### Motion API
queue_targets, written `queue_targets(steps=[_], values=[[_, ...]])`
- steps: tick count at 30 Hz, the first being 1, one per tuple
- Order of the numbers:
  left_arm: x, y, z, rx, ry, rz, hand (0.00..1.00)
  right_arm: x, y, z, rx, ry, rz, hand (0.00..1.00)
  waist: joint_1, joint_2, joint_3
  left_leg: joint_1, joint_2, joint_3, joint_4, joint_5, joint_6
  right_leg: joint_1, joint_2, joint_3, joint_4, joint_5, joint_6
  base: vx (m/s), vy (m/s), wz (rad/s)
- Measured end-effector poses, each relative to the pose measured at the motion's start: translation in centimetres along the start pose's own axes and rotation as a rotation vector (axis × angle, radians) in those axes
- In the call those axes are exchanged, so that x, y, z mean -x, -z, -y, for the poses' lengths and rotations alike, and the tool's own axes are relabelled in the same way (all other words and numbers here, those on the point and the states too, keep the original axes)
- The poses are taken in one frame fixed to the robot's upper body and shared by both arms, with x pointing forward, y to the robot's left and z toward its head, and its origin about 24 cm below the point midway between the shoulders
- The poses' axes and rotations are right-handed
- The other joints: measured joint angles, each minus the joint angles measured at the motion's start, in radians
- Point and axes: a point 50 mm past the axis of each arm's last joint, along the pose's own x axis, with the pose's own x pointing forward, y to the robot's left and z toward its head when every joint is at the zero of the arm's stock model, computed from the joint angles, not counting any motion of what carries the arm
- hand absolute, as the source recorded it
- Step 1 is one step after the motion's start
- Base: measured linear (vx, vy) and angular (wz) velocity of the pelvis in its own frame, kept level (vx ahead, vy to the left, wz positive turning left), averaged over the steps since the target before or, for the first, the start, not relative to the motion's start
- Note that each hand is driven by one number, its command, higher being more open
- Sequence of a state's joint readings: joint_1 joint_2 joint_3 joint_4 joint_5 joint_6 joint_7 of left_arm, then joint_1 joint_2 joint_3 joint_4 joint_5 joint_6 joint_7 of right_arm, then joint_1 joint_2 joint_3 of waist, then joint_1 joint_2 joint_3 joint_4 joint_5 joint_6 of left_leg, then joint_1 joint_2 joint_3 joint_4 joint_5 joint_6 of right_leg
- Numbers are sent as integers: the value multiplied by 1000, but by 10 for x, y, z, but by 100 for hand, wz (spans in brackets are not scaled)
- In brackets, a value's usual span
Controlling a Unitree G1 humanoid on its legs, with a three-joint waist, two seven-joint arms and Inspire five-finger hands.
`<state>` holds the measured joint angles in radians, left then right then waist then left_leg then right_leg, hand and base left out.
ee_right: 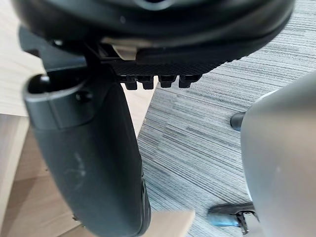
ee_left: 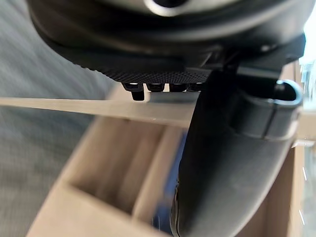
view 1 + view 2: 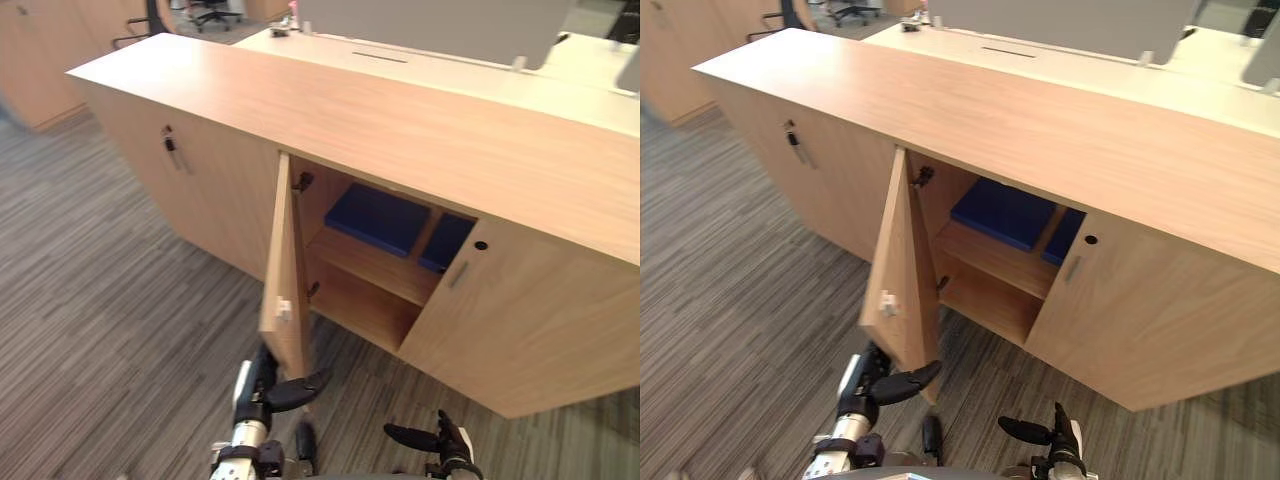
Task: Walk over to the cabinet, pick up the folder, carry it to the office cabinet, place the folder inside the office cabinet, then close the office cabinet door
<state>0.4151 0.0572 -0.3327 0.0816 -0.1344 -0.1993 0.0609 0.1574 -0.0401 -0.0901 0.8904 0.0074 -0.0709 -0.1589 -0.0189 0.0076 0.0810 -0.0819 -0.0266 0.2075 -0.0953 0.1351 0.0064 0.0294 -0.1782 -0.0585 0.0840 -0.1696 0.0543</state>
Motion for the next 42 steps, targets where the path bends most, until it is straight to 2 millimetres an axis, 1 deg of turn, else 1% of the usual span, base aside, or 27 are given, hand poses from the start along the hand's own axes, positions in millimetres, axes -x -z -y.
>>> queue_targets(steps=[3, 4, 5, 6, 8, 9, 10, 13, 14, 16, 17, 19, 20, 21, 23, 25, 28, 30, 32, 33, 34, 35, 36, 37, 38, 40, 42], values=[[-20, -15, 18, -42, 88, 61, 100, 0, -3, -3, 9, -11, 16, 100, -25, 0, -1, 13, 4, 25, 0, -5, -1, -2, 1, 24, 1, 0, 0, 30, 6, -25], [-25, -16, 22, -60, 100, 67, 100, 0, -3, -3, 10, -13, 17, 100, -27, 2, -2, 16, 7, 32, 0, -6, -1, -4, 3, 31, 1, 0, 0, 22, -19, -32], [-36, -17, 26, -88, 121, 68, 100, 1, -3, -3, 9, -12, 18, 100, -28, 3, -4, 22, 12, 45, 0, -10, -2, -6, 6, 43, 1, 0, 0, 36, -41, -35], [-48, -20, 29, -128, 125, 73, 100, 1, -4, -3, 9, -12, 23, 100, -35, 3, -6, 24, 18, 54, 0, -13, -2, -10, 11, 54, 1, 1, -2, 40, -46, -32], [-61, -26, 29, -157, 122, 84, 100, 1, -6, -3, 7, -14, 32, 100, -54, 3, -6, 24, 24, 65, 0, -15, -4, -17, 17, 64, 1, 6, -9, 56, -59, -28], [-74, -31, 28, -189, 118, 92, 100, 0, -7, -4, 6, -19, 35, 100, -61, 2, -7, 26, 30, 86, 0, -18, -7, -27, 21, 84, 1, 23, -16, 59, -54, -36], [-80, -35, 25, -206, 109, 99, 100, 0, -8, -4, 6, -21, 36, 100, -66, 2, -8, 27, 32, 94, 0, -18, -10, -32, 23, 94, 0, 34, -14, 60, -51, -46], [-108, -55, 4, -295, 45, 124, 100, -1, -13, -7, 4, -37, 45, 100, -100, 1, -7, 33, 41, 147, 5, -24, -14, -46, 32, 143, -24, 85, 32, 77, -49, -50], [-112, -60, -1, -311, 28, 128, 100, -2, -14, -7, 5, -40, 46, 100, -106, 1, -7, 33, 45, 156, 6, -24, -13, -46, 34, 152, -35, 94, 34, 76, -41, -55], [-122, -74, -26, -350, -52, 142, 100, -3, -17, -9, 6, -51, 50, 100, -136, 0, -7, 33, 55, 187, 6, -23, -12, -48, 42, 178, -68, 123, 38, 69, -42, -46], [-123, -76, -31, -352, -71, 142, 100, -3, -18, -8, 6, -51, 50, 100, -138, 0, -7, 33, 57, 193, 6, -24, -12, -49, 44, 185, -74, 127, 37, 56, -36, -42], [-124, -78, -55, -353, -152, 119, 100, -4, -18, -8, 8, -54, 49, 100, -139, -2, -5, 37, 65, 202, 6, -25, -12, -51, 50, 198, -93, 144, 39, 35, -36, -33], [-123, -77, -60, -360, -165, 104, 100, -4, -18, -8, 8, -57, 50, 100, -143, -2, -5, 37, 65, 204, 6, -25, -13, -51, 50, 200, -96, 147, 39, 5, -32, -20], [-122, -73, -70, -383, -180, 70, 100, -4, -19, -9, 8, -62, 50, 100, -149, -4, -4, 38, 68, 212, 6, -26, -15, -52, 51, 204, -103, 153, 38, -12, -18, -15], [-117, -65, -78, -404, -185, 25, 100, -6, -21, -11, 9, -70, 50, 100, -159, -14, 2, 48, 69, 220, 5, -32, -23, -51, 52, 216, -103, 154, 39, -31, -16, -21], [-112, -54, -80, -421, -169, -12, 100, -6, -22, -12, 9, -75, 53, 100, -163, -23, 8, 54, 70, 226, 4, -40, -34, -51, 52, 218, -103, 154, 39, -47, -15, -15], [-95, -28, -84, -442, -140, -98, 100, -6, -23, -12, 6, -76, 53, 100, -164, -34, 15, 66, 74, 246, 1, -52, -43, -51, 53, 221, -103, 154, 39, -28, -11, -20], [-72, 1, -89, -412, -135, -196, 100, -7, -21, -9, -9, -65, 45, 100, -162, -35, 15, 70, 79, 253, 2, -58, -46, -50, 57, 222, -104, 152, 37, -1, -31, -12], [-55, 20, -93, -375, -159, -258, 100, -7, -19, -6, -24, -53, 32, 100, -156, -36, 16, 76, 83, 260, 6, -61, -47, -47, 62, 225, -104, 151, 36, 32, -33, -14], [-41, 33, -98, -349, -180, -312, 100, -8, -17, -4, -45, -41, 19, 100, -143, -37, 16, 83, 88, 271, 7, -67, -54, -47, 67, 235, -102, 151, 36, 49, -41, -23], [-34, 41, -101, -339, -190, -343, 100, -8, -15, -2, -57, -33, 10, 100, -134, -37, 16, 85, 90, 272, 8, -70, -57, -47, 70, 241, -102, 151, 36, 51, -42, -28], [-21, 54, -108, -308, -226, -405, 100, -8, -14, 1, -90, -20, -3, 100, -120, -41, 18, 84, 93, 266, 25, -80, -64, -46, 72, 251, -102, 150, 34, 58, -48, -22], [-15, 61, -111, -286, -251, -438, 100, -9, -12, 3, -105, -12, -10, 100, -114, -43, 20, 82, 94, 255, 40, -88, -70, -46, 72, 258, -103, 150, 34, 125, -97, -52], [11, 84, -120, -218, -333, -548, 100, -9, -10, 10, -137, 18, -26, 100, -93, -40, 21, 80, 103, 94, 95, -124, -51, -47, 78, 293, -103, 151, 35, 150, -100, -62], [24, 96, -123, -187, -371, -609, 100, -10, -11, 16, -158, 33, -24, 100, -80, -34, 25, 79, 110, 44, 123, -159, -61, -49, 84, 310, -100, 152, 37, 124, -76, -57], [34, 104, -126, -144, -415, -653, 100, -10, -7, 21, -182, 54, -38, 100, -75, -35, 25, 76, 111, 47, 139, -172, -62, -49, 83, 307, -95, 154, 40, 15, -7, -16], [38, 105, -130, -128, -453, -662, 100, -10, -5, 23, -194, 64, -44, 100, -73, -35, 25, 78, 110, 52, 140, -181, -70, -52, 82, 308, -94, 154, 40, -19, 1, -9]])
